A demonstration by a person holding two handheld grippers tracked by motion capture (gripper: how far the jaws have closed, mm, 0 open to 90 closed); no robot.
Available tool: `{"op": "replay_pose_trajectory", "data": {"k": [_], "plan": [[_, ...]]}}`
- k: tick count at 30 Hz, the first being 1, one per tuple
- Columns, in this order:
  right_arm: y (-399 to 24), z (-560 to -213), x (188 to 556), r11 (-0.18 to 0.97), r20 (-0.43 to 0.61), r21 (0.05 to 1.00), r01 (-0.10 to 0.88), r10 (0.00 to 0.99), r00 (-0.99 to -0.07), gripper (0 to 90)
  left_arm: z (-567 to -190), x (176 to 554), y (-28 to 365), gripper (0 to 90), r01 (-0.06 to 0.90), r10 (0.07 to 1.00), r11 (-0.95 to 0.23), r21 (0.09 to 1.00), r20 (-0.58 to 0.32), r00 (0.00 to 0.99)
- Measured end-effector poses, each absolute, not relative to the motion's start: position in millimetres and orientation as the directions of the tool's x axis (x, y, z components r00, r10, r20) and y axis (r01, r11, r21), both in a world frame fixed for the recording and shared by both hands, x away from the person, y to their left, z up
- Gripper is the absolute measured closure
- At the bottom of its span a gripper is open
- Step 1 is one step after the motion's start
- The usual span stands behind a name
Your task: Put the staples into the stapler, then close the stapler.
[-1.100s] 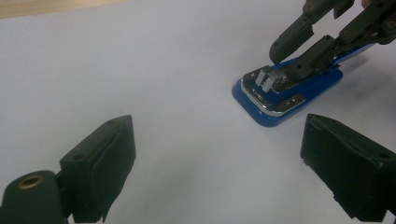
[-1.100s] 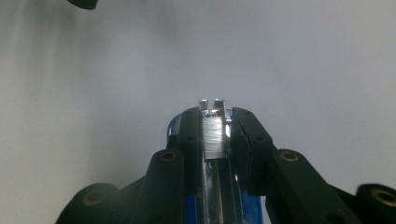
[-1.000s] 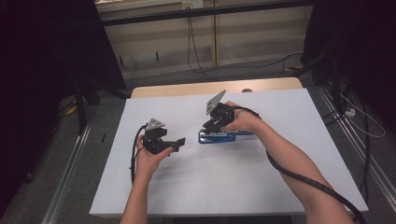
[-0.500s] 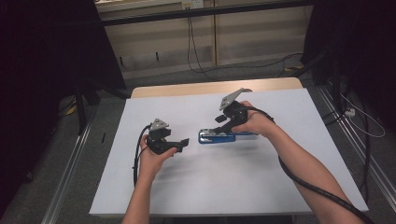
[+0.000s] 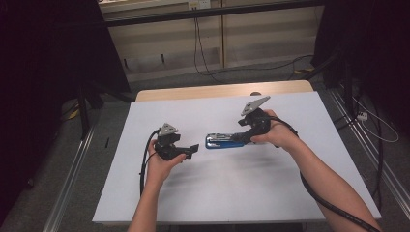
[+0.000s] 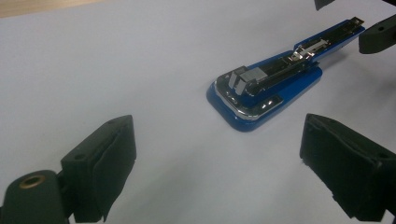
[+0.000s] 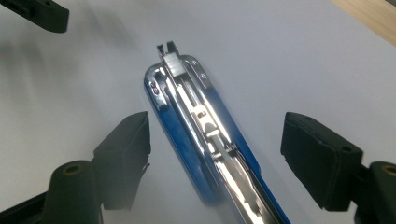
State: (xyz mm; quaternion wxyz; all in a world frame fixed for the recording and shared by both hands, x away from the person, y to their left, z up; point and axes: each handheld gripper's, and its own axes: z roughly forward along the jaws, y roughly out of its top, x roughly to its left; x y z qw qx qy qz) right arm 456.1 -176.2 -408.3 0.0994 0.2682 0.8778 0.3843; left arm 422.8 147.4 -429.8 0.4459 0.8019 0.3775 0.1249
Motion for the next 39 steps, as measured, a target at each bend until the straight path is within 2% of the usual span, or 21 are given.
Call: {"op": "replay_pose_trajectory", "data": {"k": [9, 13, 19, 25, 28, 35, 39], "plan": [[-200, -407, 444, 0.531, 0.013, 0.729, 0.433, 0.621, -0.784, 19.7, -431, 422, 144, 11.5, 0.495, 0.714, -0.318, 0.809, -0.139, 0.687], [-208, -407, 439, 0.536, -0.009, 0.722, 0.438, 0.640, -0.768, 19.7, -431, 422, 143, 15.0, 0.497, 0.708, -0.315, 0.809, -0.148, 0.691], [-221, -409, 432, 0.528, -0.024, 0.717, 0.455, 0.671, -0.741, 21.9, -431, 421, 140, 31.5, 0.498, 0.700, -0.311, 0.810, -0.160, 0.696], [-237, -408, 428, 0.507, -0.023, 0.717, 0.477, 0.702, -0.712, 24.7, -432, 422, 138, 59.2, 0.489, 0.688, -0.320, 0.811, -0.156, 0.709], [-244, -408, 424, 0.503, -0.025, 0.717, 0.484, 0.712, -0.702, 25.7, -432, 422, 136, 70.3, 0.492, 0.682, -0.332, 0.804, -0.155, 0.714], [-253, -410, 417, 0.500, -0.036, 0.716, 0.487, 0.723, -0.690, 26.4, -431, 421, 129, 87.7, 0.479, 0.670, -0.364, 0.799, -0.132, 0.731], [-259, -410, 414, 0.502, -0.045, 0.714, 0.488, 0.729, -0.683, 27.7, -434, 420, 124, 90.0, 0.477, 0.669, -0.365, 0.799, -0.131, 0.731]]}}
